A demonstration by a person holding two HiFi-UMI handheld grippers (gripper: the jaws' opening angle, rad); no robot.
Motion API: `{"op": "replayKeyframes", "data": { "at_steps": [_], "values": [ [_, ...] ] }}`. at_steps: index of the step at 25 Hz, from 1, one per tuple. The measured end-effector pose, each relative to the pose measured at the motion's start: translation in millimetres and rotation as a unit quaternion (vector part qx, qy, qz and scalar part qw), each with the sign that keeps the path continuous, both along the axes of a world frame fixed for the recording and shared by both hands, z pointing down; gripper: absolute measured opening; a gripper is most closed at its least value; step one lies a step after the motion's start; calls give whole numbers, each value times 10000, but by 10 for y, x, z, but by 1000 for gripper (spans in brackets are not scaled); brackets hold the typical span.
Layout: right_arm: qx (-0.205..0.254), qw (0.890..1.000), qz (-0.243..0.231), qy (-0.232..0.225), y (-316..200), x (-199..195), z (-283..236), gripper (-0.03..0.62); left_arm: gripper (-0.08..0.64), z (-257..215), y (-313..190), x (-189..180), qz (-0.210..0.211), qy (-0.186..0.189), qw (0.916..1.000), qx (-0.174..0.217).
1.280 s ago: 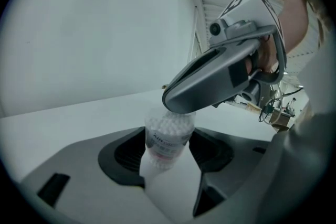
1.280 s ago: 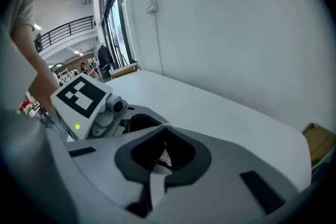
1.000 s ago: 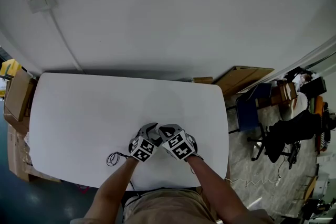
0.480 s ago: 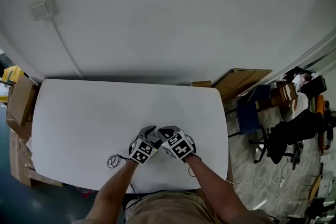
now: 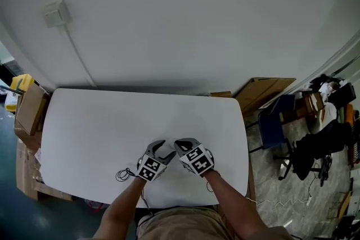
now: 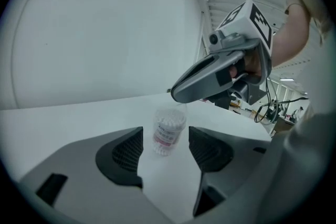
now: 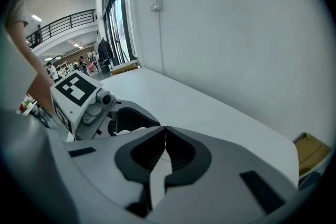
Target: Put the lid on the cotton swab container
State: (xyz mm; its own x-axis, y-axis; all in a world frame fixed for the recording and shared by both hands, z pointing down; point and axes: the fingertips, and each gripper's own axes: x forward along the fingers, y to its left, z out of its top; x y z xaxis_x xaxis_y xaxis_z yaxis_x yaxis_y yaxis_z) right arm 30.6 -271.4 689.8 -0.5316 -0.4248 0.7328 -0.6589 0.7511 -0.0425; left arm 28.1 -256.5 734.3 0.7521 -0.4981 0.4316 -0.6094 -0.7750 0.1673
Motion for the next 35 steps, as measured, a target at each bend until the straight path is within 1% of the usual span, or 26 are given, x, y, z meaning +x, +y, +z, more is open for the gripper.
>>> {"op": "replayKeyframes", "data": {
  "at_steps": [5, 8, 11, 12, 14, 17, 21, 24, 25, 27, 30, 32, 34, 35],
  "values": [
    [-177, 9998, 8, 36, 42, -1, 80, 15, 273, 64, 57, -23, -12, -147, 9999, -24],
    [-195, 9996, -120, 178, 59, 1, 132, 15, 273, 184, 10, 52, -31, -351, 9993, -109],
    [-223, 9992, -192, 281, 48, 4, 156, 15, 273, 280, -41, 136, -40, -476, 9988, -136],
    [-225, 9990, -226, 315, 51, -4, 161, 15, 269, 287, -54, 150, -50, -522, 9985, -131],
    [-238, 9982, -342, 443, 76, -17, 164, 15, 239, 280, -72, 166, -66, -600, 9981, -122],
    [-269, 9966, -443, 640, 102, -2, 198, 15, 238, 268, -87, 192, -105, -598, 9981, -130],
    [-380, 9965, -412, 624, 79, -11, 234, 15, 238, 261, -82, 164, -168, -532, 9984, -133],
    [-587, 9971, -263, 400, 48, -3, 261, 15, 238, 239, -63, 136, -142, -495, 9986, -113],
    [-584, 9976, -219, 305, 40, 2, 245, 15, 235, 224, -50, 124, -133, -495, 9986, -99],
    [-399, 9991, -107, 69, 12, 28, 152, 15, 224, 177, -18, 90, -122, -486, 9987, -62],
    [-121, 9986, 132, -499, 10, 82, -109, 15, 208, -4, 33, -34, -149, -409, 9990, 79],
    [20, 9958, 253, -874, 44, 115, -292, 15, 162, -209, 81, -163, -178, -371, 9989, 207],
    [210, 9921, 352, -1182, 98, 161, -492, 15, 66, -453, 123, -295, -282, -238, 9986, 375],
    [318, 9901, 391, -1314, 135, 188, -601, 15, 40, -600, 142, -360, -363, -138, 9981, 469]
  ]
}}
